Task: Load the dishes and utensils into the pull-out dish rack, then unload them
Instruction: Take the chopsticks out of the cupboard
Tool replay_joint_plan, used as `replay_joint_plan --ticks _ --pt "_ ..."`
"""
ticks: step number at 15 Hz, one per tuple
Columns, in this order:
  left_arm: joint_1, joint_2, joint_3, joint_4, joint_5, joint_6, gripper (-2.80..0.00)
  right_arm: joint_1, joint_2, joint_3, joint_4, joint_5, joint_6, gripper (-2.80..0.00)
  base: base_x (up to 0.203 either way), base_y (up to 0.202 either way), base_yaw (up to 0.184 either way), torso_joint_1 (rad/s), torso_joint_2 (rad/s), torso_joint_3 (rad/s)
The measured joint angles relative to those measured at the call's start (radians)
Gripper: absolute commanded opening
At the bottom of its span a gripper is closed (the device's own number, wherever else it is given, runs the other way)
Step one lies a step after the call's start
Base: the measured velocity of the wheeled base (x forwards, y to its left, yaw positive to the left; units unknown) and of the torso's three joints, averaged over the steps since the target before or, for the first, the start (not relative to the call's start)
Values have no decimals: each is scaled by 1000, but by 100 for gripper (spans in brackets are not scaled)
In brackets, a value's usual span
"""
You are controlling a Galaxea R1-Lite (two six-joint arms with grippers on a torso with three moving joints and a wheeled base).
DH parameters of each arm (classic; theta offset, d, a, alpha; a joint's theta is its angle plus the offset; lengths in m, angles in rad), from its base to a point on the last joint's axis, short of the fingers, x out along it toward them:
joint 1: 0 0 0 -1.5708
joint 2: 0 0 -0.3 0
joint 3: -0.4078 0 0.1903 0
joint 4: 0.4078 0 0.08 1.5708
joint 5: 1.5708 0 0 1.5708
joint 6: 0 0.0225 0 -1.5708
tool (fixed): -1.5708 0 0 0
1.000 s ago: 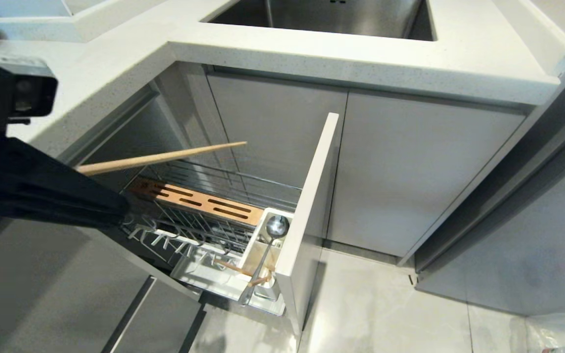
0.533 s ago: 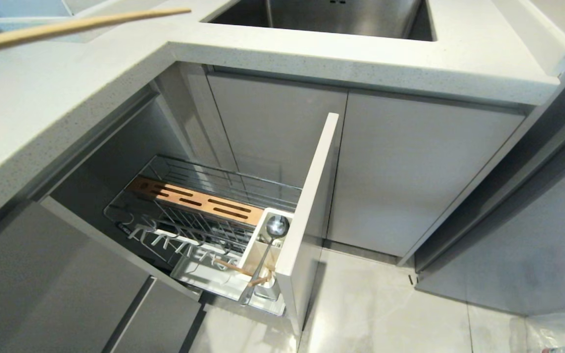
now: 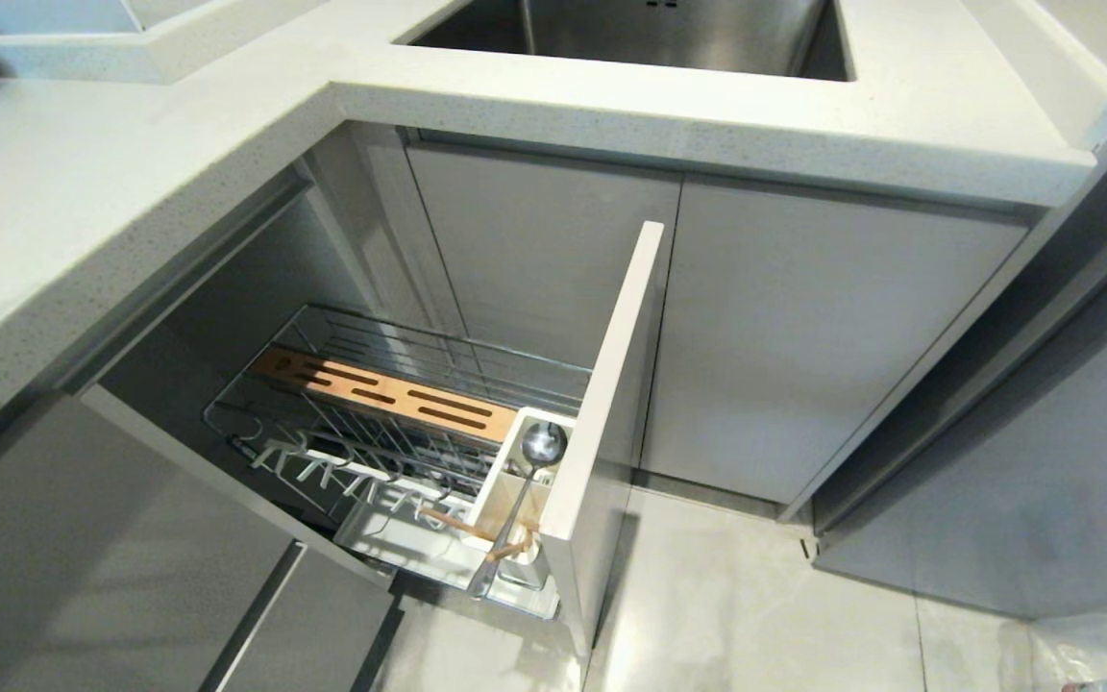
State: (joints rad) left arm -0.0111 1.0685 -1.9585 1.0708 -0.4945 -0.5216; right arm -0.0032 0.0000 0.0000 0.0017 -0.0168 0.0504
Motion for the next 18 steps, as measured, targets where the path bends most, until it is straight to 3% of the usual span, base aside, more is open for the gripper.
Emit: replay_joint_plan --ticks 7,9,11,13,15,18 --pt "619 60 22 -45 2 90 -280 0 0 0 0 0 0 -280 0 0 0 0 0 0" --pt "750 102 57 -51 2 93 -280 0 0 0 0 0 0 -280 0 0 0 0 0 0" --pt "822 158 80 -64 3 83 -280 0 0 0 0 0 0 -280 0 0 0 0 0 0" --pt "855 218 89 -100 19 31 -280 0 0 0 0 0 0 -280 0 0 0 0 0 0" --pt "866 266 110 -161 28 -16 -280 0 0 0 0 0 0 -280 0 0 0 0 0 0" --pt "858 310 121 -206 23 -18 -280 0 0 0 0 0 0 -280 0 0 0 0 0 0"
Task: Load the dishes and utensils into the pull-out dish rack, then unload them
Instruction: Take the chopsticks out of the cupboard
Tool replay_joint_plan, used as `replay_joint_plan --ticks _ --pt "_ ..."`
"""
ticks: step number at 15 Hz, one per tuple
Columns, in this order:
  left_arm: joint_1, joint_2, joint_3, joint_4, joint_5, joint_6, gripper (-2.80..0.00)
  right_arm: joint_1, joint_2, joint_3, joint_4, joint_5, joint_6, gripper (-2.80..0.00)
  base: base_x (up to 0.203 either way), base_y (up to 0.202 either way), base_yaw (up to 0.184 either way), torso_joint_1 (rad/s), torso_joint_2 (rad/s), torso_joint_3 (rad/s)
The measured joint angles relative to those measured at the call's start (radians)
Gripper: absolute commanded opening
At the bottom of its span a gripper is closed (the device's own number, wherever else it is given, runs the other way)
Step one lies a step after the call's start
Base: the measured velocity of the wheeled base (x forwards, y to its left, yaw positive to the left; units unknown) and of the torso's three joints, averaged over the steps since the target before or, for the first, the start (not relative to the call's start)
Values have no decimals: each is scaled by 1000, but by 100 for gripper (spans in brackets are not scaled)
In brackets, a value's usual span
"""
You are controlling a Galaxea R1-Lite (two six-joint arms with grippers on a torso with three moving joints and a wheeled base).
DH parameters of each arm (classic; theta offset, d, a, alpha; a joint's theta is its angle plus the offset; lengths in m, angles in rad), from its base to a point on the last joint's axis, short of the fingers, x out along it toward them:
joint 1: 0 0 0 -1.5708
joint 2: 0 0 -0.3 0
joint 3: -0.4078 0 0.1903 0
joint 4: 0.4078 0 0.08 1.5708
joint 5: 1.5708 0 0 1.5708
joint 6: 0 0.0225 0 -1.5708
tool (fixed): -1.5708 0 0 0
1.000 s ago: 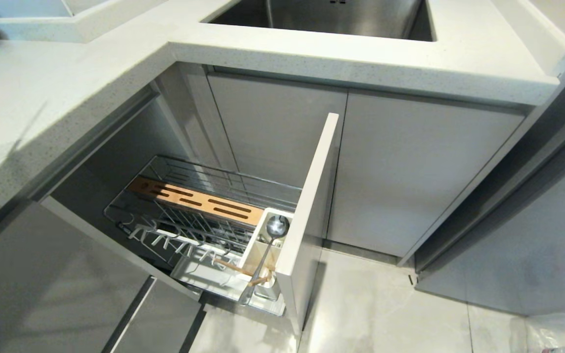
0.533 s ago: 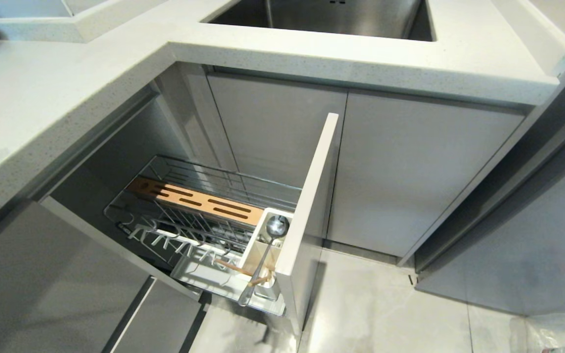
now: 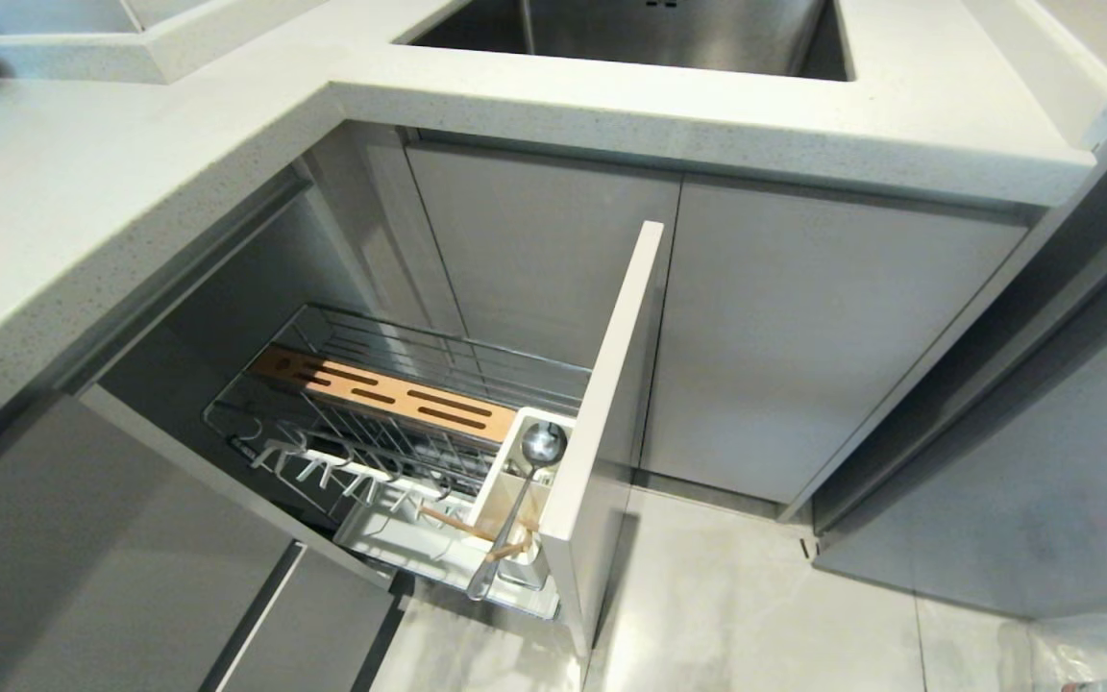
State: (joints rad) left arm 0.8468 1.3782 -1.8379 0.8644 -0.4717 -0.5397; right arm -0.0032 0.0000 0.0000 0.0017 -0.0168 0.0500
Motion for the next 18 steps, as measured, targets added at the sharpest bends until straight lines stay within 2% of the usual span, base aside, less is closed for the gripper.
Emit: replay_joint_plan --ticks 4,8,18 --pt "-75 38 2 -35 -3 -9 -280 0 0 0 0 0 0 -280 0 0 0 0 0 0" --pt "-158 59 15 -118 -3 -89 -280 0 0 0 0 0 0 -280 0 0 0 0 0 0" --pt "-170 101 52 -159 -2 -123 -280 0 0 0 0 0 0 -280 0 0 0 0 0 0"
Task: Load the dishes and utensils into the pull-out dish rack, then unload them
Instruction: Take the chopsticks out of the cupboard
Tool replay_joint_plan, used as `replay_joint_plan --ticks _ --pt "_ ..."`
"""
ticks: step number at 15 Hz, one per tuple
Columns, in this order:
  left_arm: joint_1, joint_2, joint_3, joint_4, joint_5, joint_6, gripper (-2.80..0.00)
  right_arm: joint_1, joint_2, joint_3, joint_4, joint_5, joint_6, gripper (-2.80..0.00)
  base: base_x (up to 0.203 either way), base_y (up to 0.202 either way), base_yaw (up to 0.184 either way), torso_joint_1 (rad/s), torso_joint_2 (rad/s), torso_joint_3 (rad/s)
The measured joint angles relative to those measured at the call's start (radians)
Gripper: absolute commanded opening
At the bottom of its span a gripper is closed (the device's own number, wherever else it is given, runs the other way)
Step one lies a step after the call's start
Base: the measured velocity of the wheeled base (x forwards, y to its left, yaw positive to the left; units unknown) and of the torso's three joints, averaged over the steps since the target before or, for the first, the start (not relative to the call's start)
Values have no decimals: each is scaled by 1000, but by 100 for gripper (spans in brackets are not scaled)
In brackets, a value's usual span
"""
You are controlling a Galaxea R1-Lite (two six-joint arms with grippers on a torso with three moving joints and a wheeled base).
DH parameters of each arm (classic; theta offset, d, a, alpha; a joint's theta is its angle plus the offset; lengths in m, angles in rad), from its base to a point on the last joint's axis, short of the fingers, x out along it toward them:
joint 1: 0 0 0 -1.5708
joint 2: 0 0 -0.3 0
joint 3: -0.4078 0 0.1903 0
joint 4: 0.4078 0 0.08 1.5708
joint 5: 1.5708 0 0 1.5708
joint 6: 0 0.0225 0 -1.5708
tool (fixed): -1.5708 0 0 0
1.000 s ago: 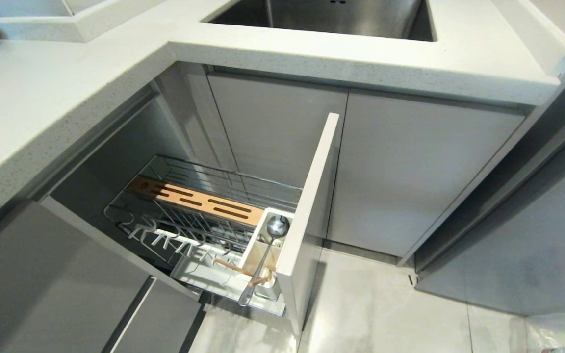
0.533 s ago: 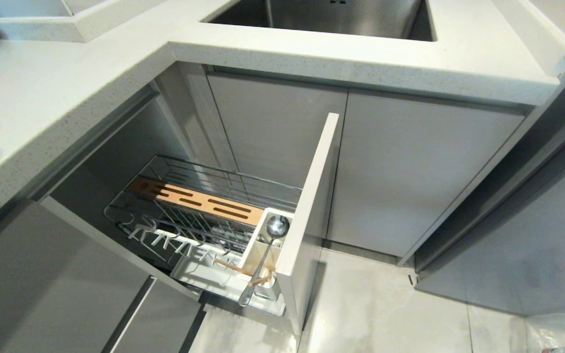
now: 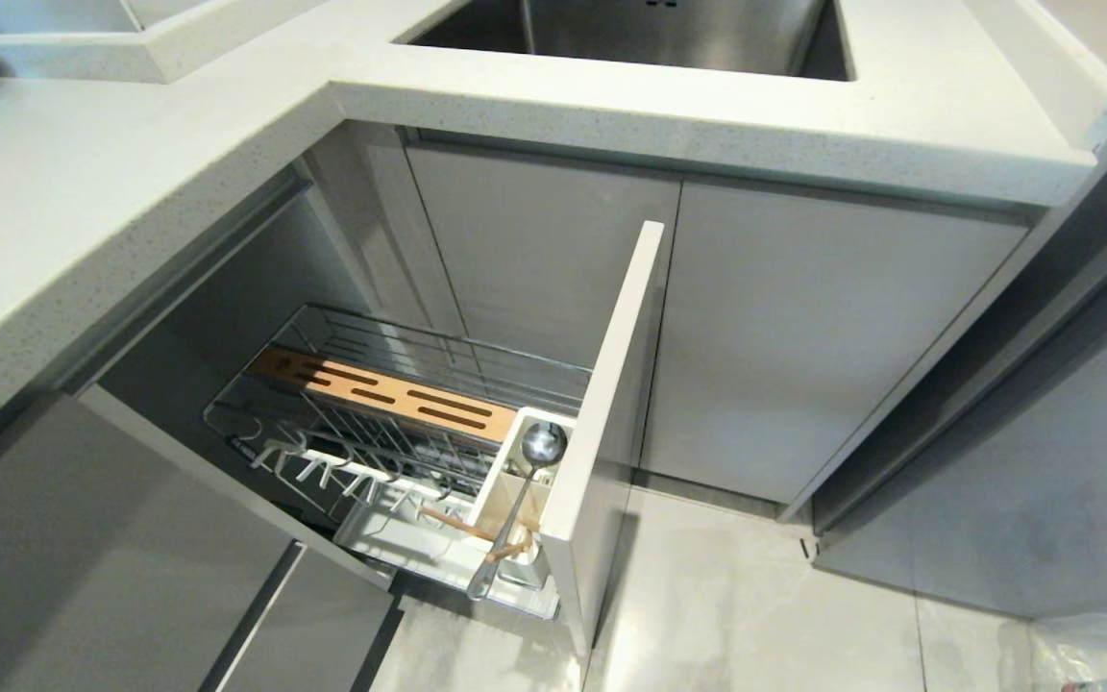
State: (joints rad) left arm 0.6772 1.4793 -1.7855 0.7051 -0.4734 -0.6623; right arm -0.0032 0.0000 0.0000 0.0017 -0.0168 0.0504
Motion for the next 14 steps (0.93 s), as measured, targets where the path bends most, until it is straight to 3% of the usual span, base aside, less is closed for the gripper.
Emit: replay_joint_plan --ticks 10,11,14 --pt "3 6 18 3 1 -11 -280 0 0 0 0 0 0 -280 0 0 0 0 0 0" --pt "3 6 19 3 1 -11 0 0 0 0 0 0 0 -280 0 0 0 0 0 0" --pt "3 6 19 1 2 -11 0 0 0 0 0 0 0 -280 0 0 0 0 0 0"
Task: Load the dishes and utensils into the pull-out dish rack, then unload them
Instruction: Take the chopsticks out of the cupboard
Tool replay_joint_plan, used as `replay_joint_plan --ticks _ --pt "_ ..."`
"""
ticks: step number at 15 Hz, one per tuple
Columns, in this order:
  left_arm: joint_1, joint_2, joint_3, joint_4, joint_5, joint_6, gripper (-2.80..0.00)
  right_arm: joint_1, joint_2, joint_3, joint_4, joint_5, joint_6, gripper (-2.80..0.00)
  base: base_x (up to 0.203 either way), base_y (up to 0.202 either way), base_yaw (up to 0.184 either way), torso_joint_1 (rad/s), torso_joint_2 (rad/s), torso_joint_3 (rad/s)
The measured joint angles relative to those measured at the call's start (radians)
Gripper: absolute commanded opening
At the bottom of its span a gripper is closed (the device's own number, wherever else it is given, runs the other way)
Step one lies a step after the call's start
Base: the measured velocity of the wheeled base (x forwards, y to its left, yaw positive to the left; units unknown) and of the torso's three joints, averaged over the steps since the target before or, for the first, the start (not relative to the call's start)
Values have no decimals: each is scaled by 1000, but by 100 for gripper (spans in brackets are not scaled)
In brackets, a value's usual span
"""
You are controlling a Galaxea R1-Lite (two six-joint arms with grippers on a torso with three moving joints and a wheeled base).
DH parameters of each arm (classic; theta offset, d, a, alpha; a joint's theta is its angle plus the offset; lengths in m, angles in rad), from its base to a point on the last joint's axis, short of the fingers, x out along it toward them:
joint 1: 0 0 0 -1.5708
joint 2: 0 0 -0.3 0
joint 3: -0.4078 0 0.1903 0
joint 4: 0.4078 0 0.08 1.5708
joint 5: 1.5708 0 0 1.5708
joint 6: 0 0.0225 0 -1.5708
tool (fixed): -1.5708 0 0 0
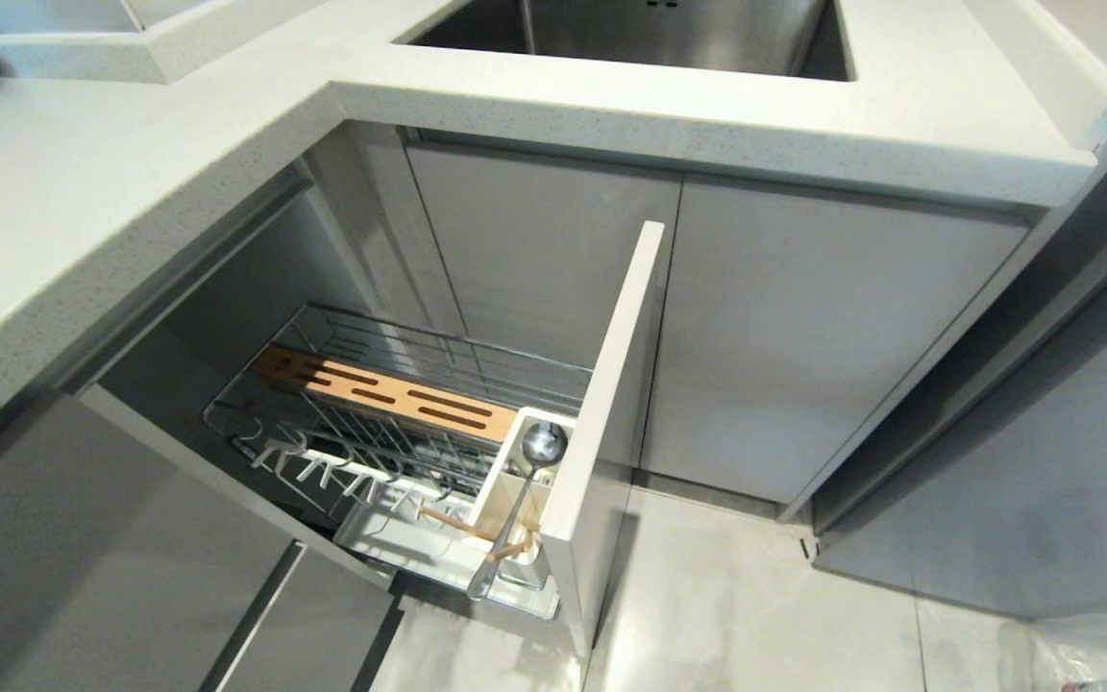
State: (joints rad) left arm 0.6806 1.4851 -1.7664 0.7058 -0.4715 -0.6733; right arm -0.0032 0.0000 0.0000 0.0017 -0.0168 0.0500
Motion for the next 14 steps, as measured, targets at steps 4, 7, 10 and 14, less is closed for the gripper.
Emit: replay_joint_plan --ticks 4,7,10,14 --pt "-1 -8 -1 -2 -2 0 0 0 0 0 0 0 0 -280 0 0 0 0 0 0" --pt "-14 -28 -1 5 -3 0 0 0 0 0 0 0 0 -280 0 0 0 9 -2 -1" --pt "-48 -54 -2 4 -5 0 0 0 0 0 0 0 0 -280 0 0 0 0 0 0" --pt "-78 -94 -6 2 -5 -1 0 0 0 0 0 0 0 -280 0 0 0 0 0 0"
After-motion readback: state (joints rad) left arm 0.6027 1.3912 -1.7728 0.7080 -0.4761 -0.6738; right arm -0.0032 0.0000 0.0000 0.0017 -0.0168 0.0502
